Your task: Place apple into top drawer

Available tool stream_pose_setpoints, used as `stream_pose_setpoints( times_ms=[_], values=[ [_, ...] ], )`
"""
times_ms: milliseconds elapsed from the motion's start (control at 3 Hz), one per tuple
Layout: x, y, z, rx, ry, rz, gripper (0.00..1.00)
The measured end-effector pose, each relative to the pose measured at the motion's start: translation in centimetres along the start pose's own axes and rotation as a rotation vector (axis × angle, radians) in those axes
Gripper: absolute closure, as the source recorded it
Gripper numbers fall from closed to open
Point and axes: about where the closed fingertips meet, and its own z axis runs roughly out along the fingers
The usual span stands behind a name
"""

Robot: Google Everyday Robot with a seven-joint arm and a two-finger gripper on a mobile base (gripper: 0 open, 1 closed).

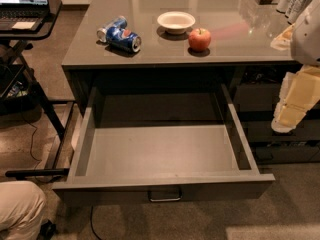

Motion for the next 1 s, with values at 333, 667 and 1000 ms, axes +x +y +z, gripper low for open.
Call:
stream_pose_setpoints(
  times_ms=[333,667,1000],
  values=[
    [0.0,0.0,0.0,0.0,-0.001,0.0,0.0],
    [-0.5,-0.7,-0.1,0.011,-0.042,0.02,0.0],
    [-3.0,-3.9,0.6,0.021,-0.174,0.113,0.0]
  ],
)
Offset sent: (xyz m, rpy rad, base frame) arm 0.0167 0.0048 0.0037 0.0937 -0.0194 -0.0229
